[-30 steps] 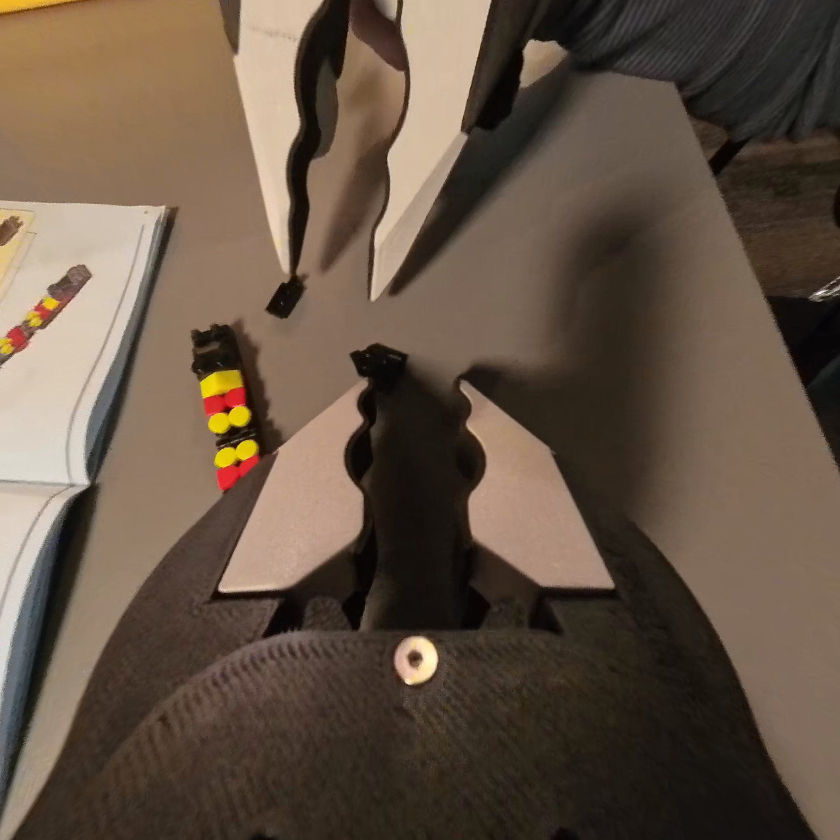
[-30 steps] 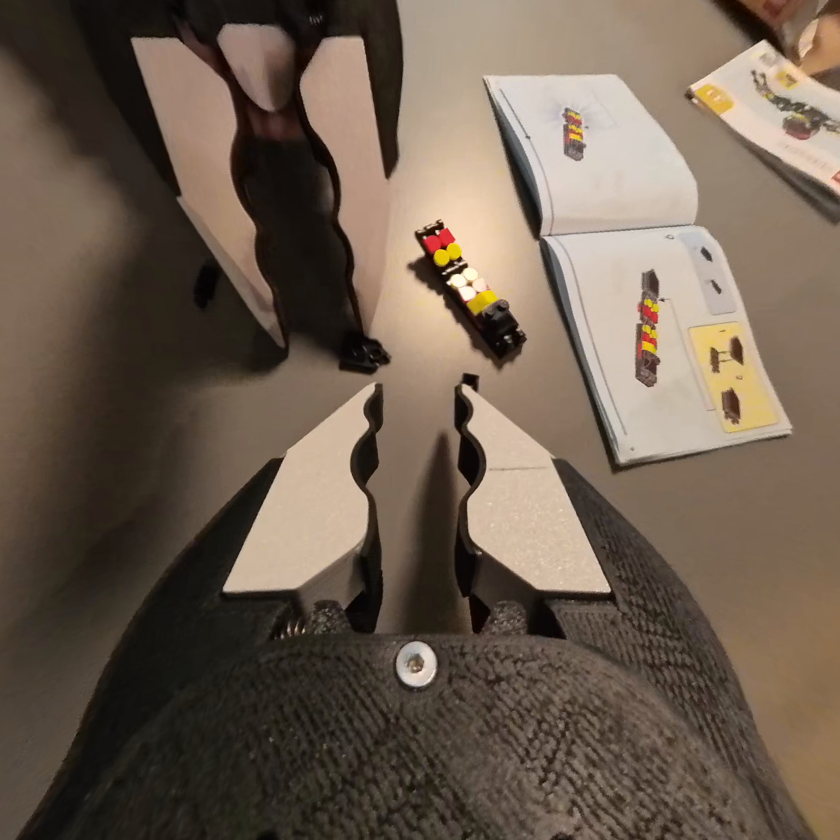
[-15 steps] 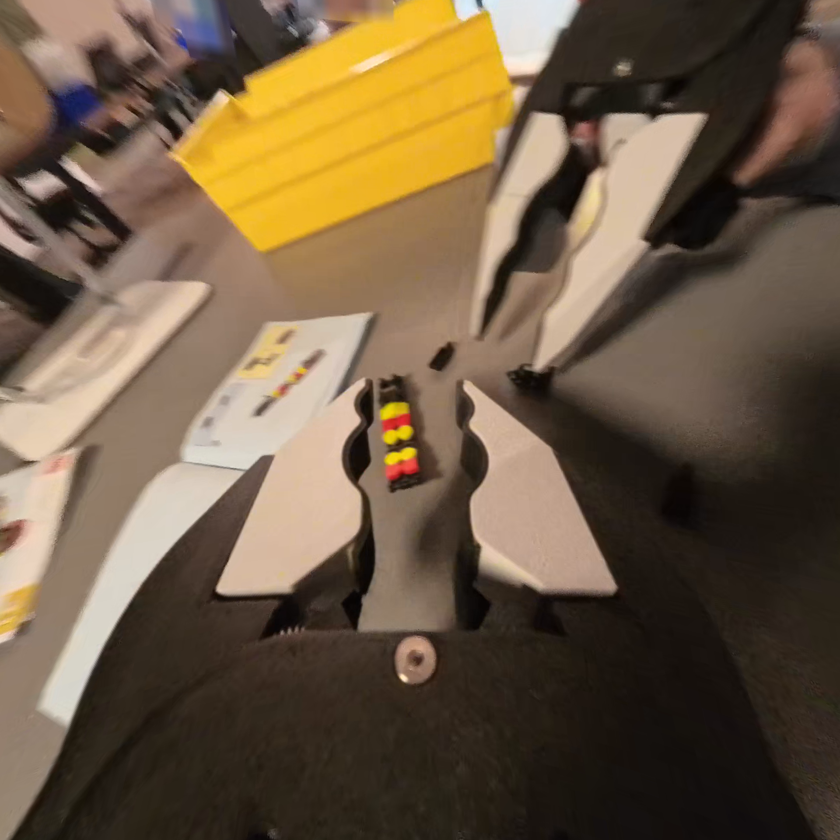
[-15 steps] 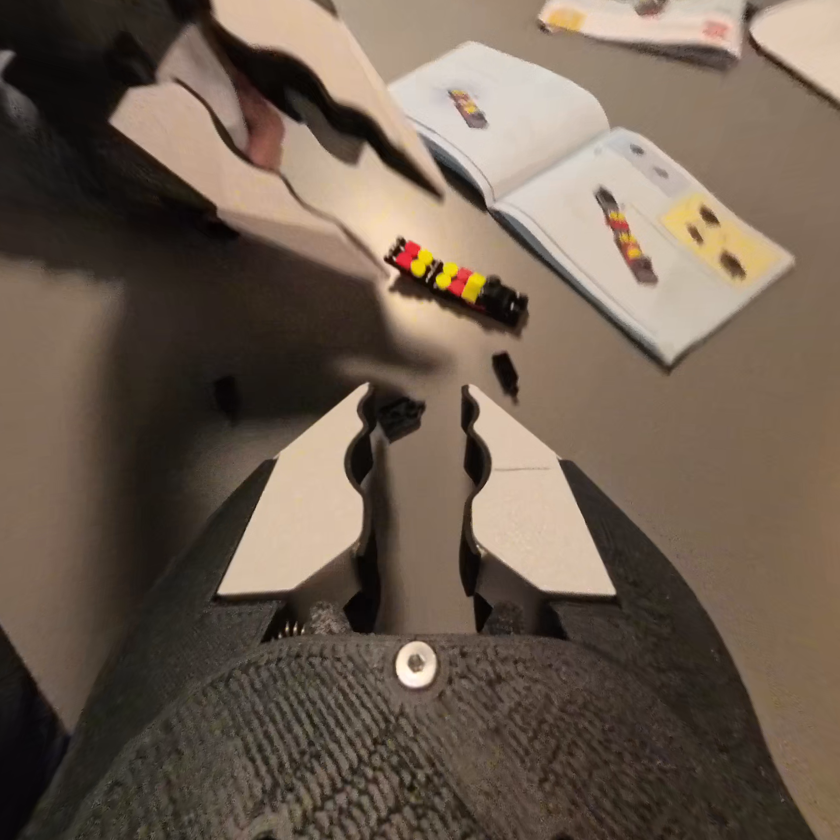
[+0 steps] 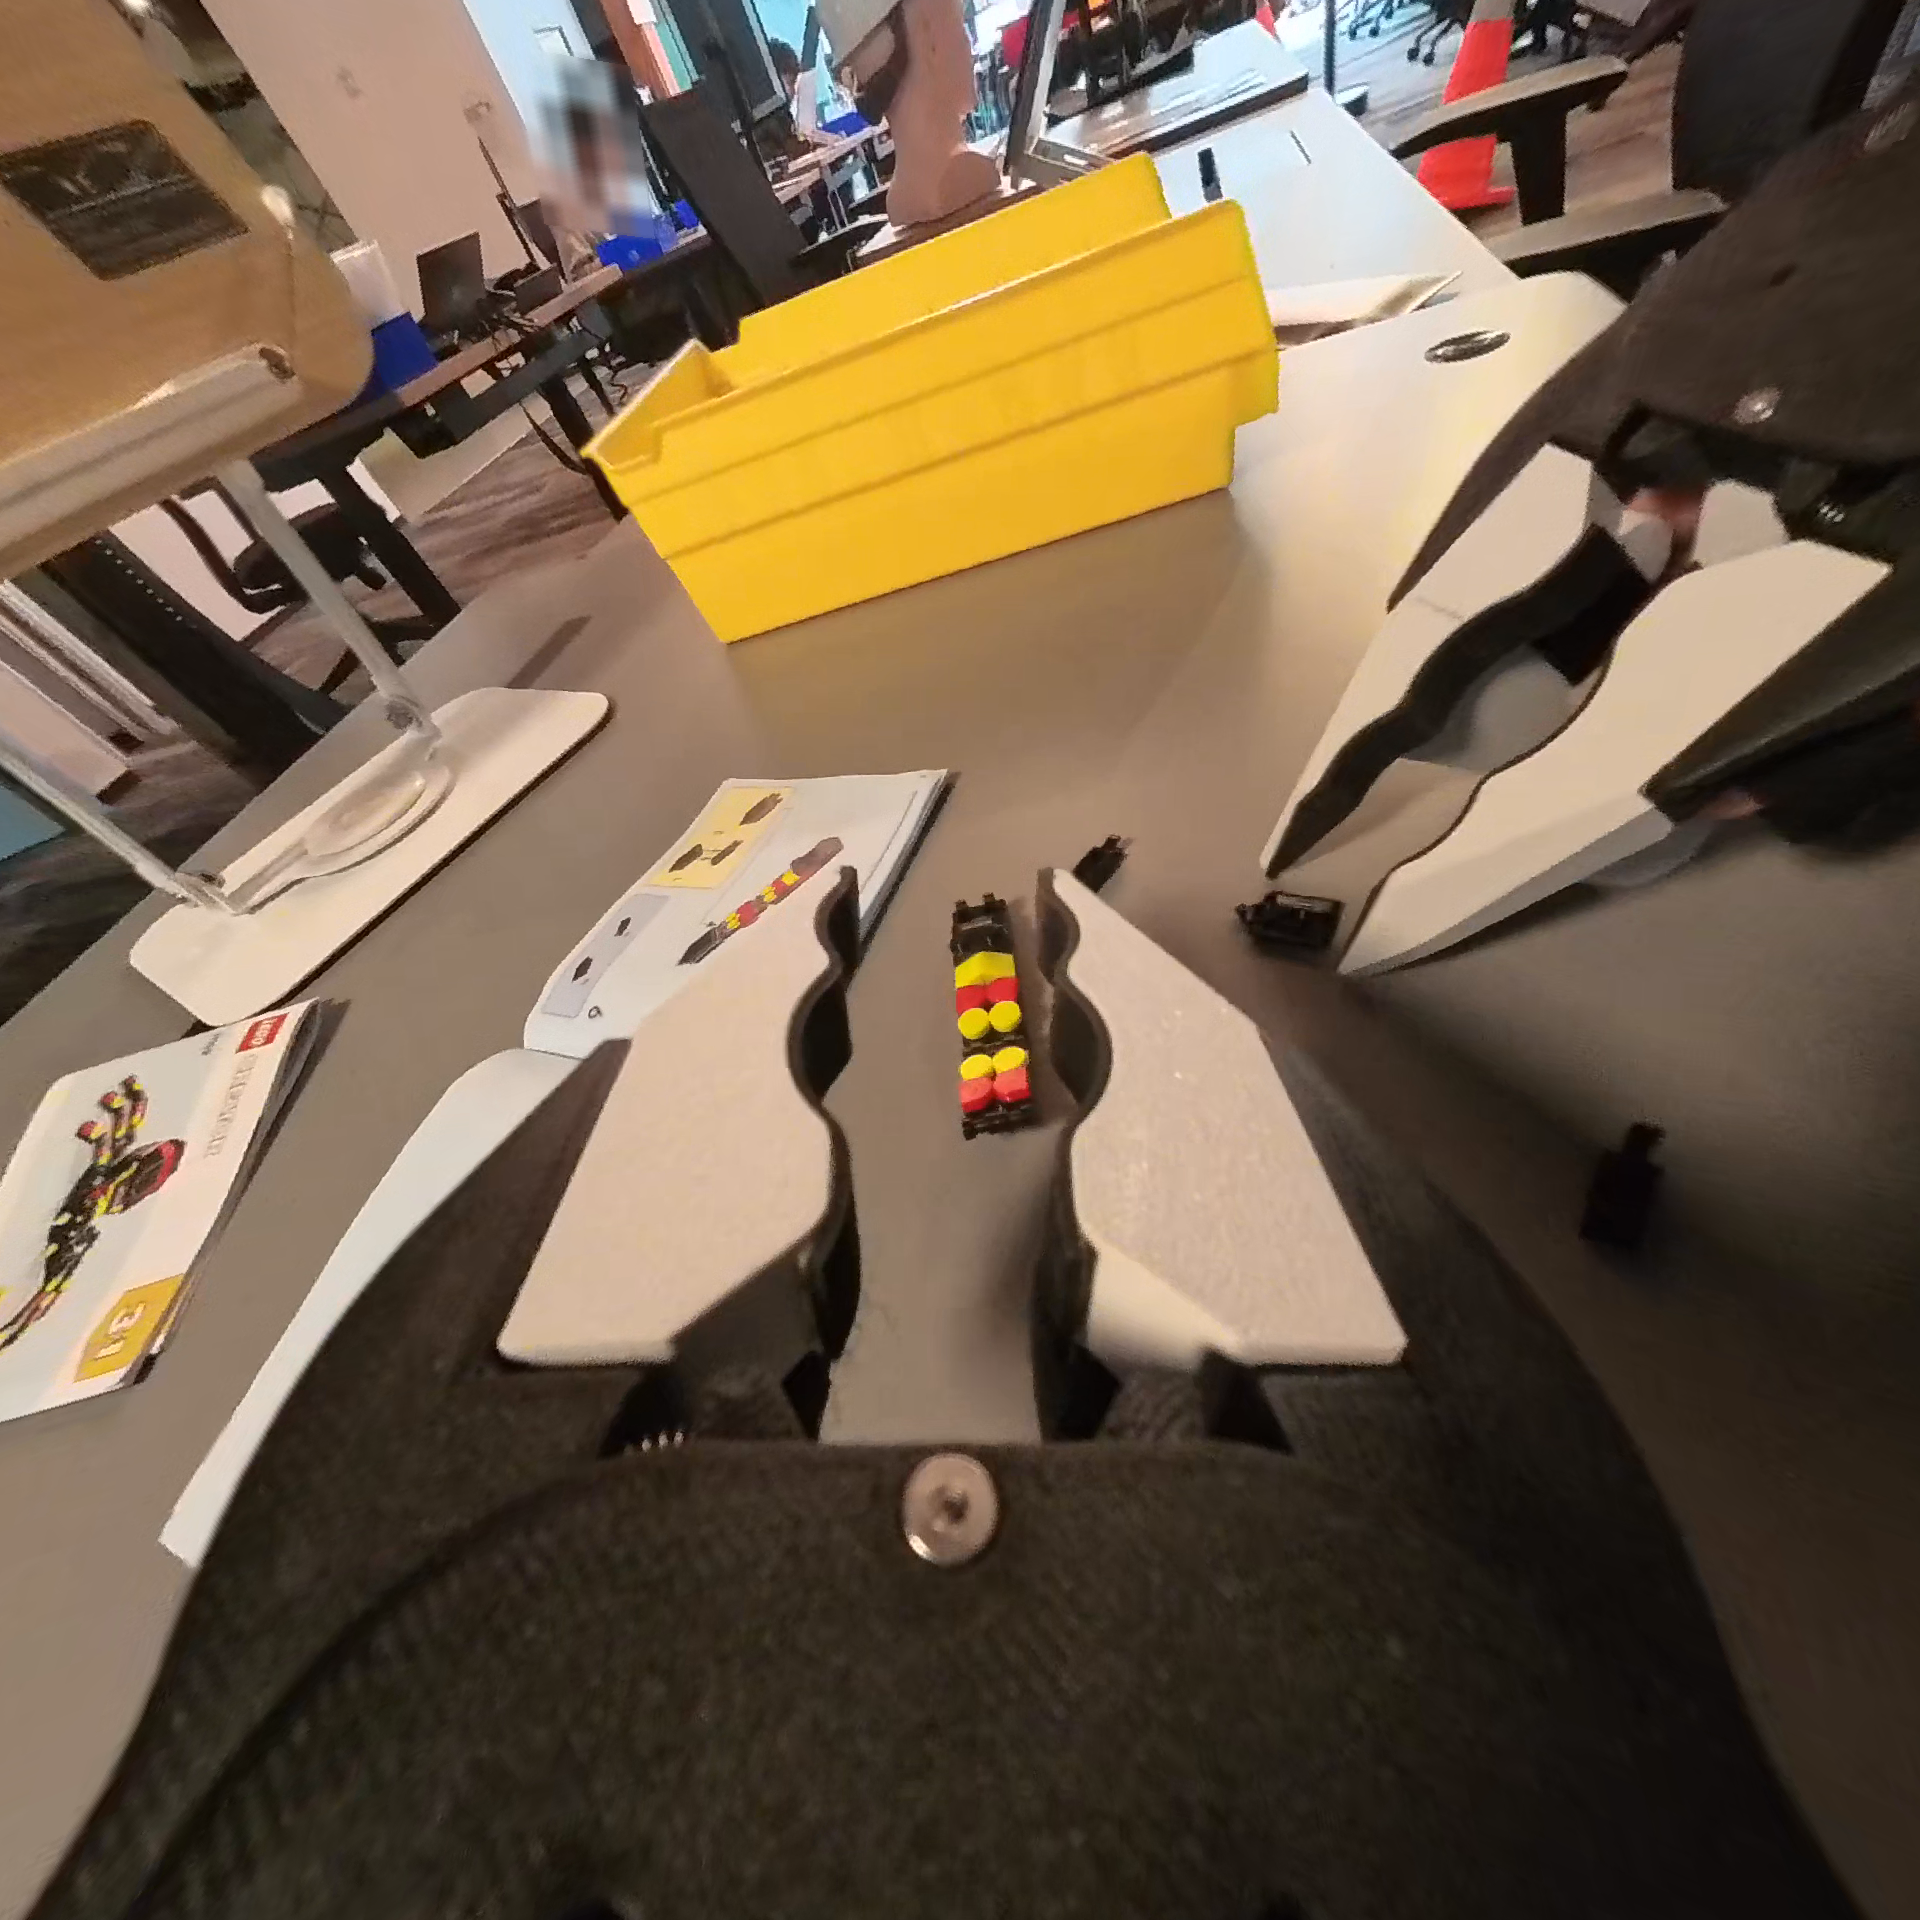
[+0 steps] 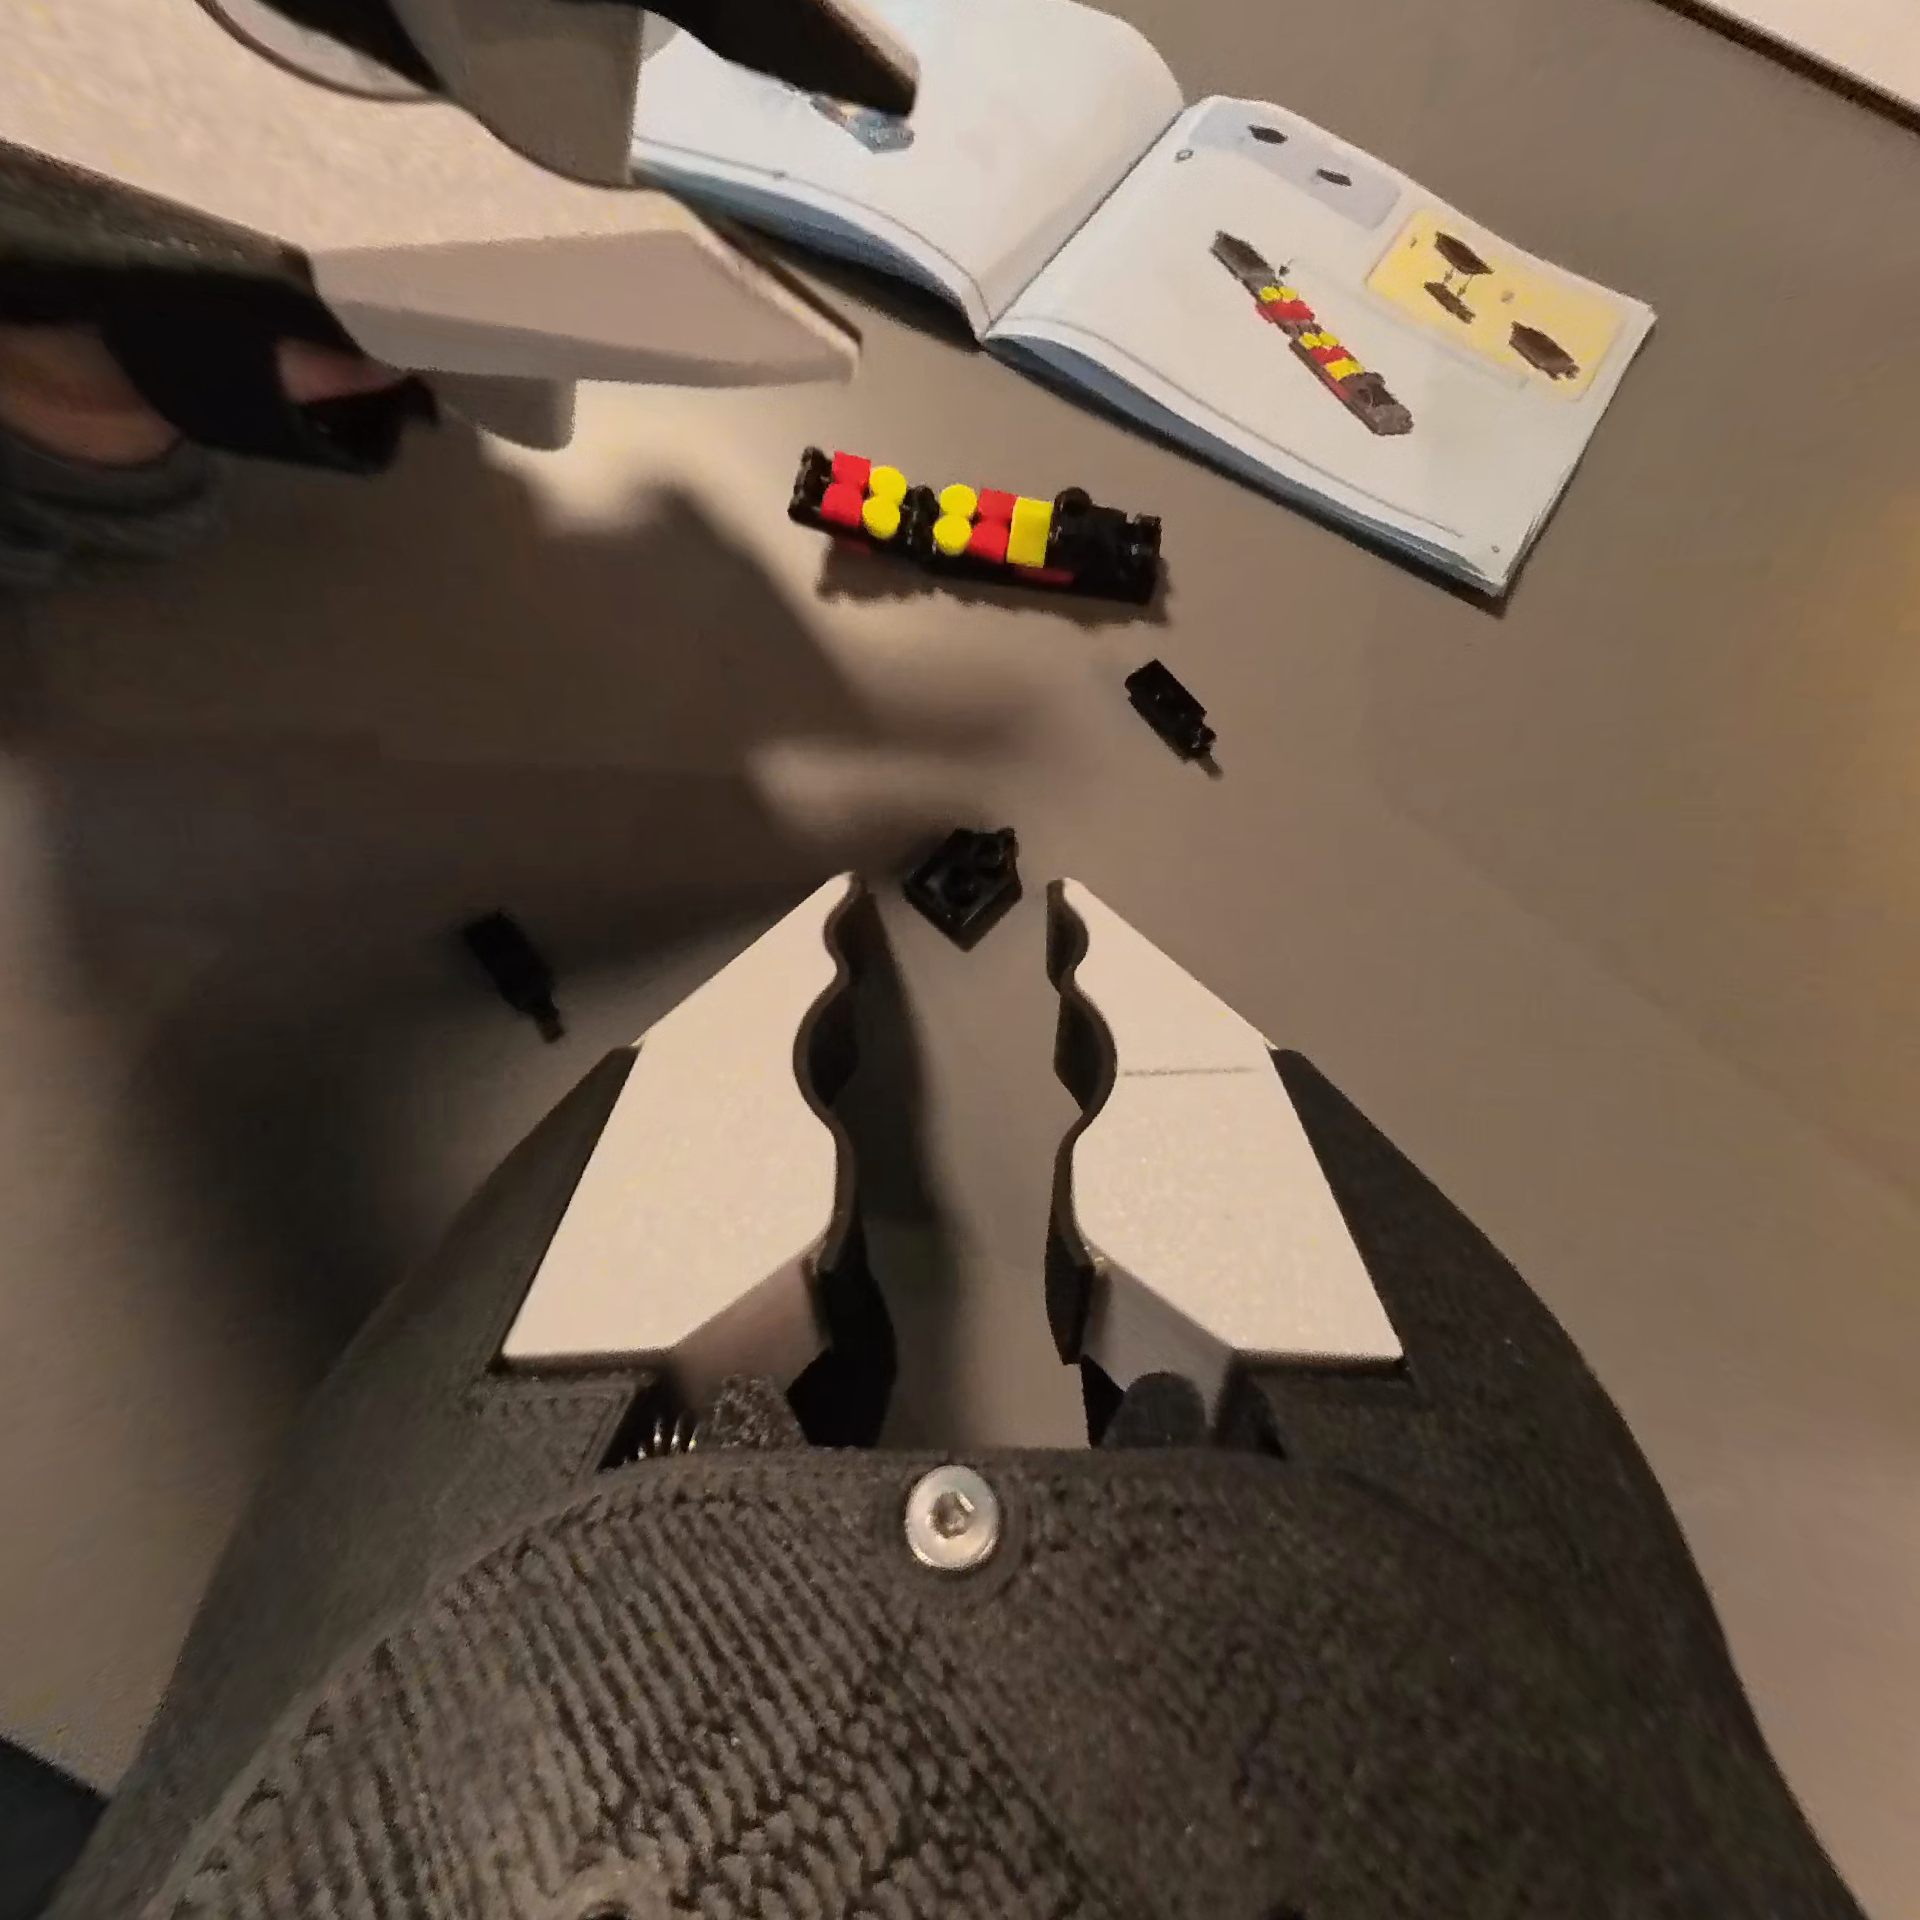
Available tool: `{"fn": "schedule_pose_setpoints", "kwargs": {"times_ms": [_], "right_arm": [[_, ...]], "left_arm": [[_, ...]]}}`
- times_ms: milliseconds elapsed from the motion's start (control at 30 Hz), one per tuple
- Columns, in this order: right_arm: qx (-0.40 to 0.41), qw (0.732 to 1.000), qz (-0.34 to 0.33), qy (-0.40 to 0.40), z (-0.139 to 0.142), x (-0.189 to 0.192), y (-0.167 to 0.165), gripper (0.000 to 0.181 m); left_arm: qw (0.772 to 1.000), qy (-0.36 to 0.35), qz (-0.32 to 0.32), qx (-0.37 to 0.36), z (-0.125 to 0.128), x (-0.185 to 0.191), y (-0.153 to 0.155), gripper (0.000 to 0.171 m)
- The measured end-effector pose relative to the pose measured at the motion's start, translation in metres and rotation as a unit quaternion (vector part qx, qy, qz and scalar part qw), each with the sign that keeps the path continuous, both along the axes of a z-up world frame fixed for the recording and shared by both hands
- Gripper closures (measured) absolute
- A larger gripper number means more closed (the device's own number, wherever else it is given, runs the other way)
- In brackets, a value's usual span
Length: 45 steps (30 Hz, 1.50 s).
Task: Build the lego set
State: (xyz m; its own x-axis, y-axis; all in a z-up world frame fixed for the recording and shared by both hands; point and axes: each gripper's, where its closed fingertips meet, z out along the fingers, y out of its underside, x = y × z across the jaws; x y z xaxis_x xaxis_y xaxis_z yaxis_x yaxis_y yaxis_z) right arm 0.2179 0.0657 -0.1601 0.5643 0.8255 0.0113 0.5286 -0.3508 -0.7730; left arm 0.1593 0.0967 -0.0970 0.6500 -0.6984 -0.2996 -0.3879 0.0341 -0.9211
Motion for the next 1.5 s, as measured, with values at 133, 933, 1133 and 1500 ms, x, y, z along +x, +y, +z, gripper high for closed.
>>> {"fn": "schedule_pose_setpoints", "kwargs": {"times_ms": [133, 933, 1133, 1500], "right_arm": [[0.002, 1.0, 0.0, -0.001, 0.0, -0.001, -0.001, 0.158], [0.035, 0.91, 0.406, 0.075, 0.025, -0.026, 0.011, 0.15], [0.001, 0.948, 0.314, 0.047, 0.014, 0.001, 0.053, 0.166], [-0.012, 0.949, 0.316, 0.006, 0.0, -0.001, 0.055, 0.177]], "left_arm": [[1.0, -0.022, 0.003, -0.012, 0.002, -0.003, 0.002, 0.138], [0.997, -0.065, -0.031, -0.024, 0.01, -0.004, -0.004, 0.136], [0.996, -0.078, -0.033, -0.031, 0.012, -0.006, -0.003, 0.136], [0.997, -0.069, -0.033, -0.032, 0.009, -0.005, -0.003, 0.136]]}}
